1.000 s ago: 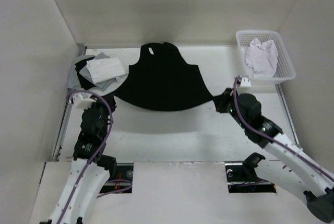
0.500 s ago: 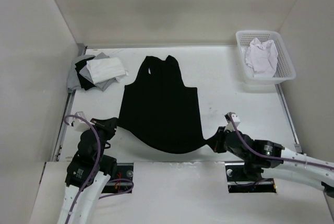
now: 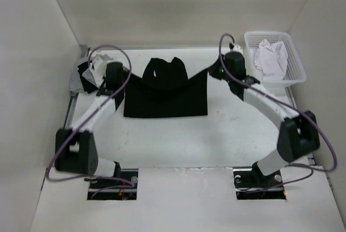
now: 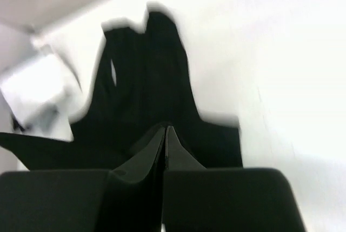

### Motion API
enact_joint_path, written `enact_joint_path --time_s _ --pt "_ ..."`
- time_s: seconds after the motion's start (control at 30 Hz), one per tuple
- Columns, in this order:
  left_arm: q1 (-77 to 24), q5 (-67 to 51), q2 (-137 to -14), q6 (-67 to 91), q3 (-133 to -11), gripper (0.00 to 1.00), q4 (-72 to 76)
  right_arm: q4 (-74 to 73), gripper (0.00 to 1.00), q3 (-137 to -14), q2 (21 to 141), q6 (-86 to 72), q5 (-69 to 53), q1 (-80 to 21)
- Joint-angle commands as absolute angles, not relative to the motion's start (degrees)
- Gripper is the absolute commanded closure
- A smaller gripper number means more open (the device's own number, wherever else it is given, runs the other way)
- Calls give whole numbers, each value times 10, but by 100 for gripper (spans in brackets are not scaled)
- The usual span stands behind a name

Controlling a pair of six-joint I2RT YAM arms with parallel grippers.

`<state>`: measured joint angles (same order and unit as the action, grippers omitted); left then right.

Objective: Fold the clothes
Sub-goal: Fold the tank top

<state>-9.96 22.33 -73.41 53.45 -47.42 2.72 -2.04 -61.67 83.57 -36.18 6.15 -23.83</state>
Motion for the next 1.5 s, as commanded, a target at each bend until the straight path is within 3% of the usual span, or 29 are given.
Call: enact_joint_path --time_s 0.0,0.07,0.17,0.23,0.3,0.4,0.6,0.67,0.97,1.13,1.47 --pt "-80 222 -886 515 -652 98 161 43 100 -777 959 -340 -3 -188" --pt "-76 200 -986 492 -768 93 134 13 99 -885 1052 -353 -16 -163" --pt "-65 161 -1086 485 -887 75 65 -16 72 -1005 1165 -373 -41 -152" --pt "-61 171 -1086 488 -877 64 73 -18 57 -1021 1189 -379 -45 -153" --pt "-58 178 -1045 489 -819 61 96 -7 51 -980 1169 -375 -43 -155" --pt "-68 192 -935 503 -660 63 157 38 54 -857 1093 -374 -33 -164" --pt "-129 262 -737 527 -330 65 252 162 98 -586 946 -405 -11 -219" --pt "-112 240 -712 532 -283 64 244 185 99 -533 927 -417 -1 -231" --pt "-12 88 -824 606 -232 56 352 236 92 -432 909 -434 5 -241" --pt "-11 83 -891 622 -243 54 410 254 79 -417 914 -442 6 -242" --pt "0 85 -991 647 -272 72 434 264 61 -396 954 -504 11 -214"
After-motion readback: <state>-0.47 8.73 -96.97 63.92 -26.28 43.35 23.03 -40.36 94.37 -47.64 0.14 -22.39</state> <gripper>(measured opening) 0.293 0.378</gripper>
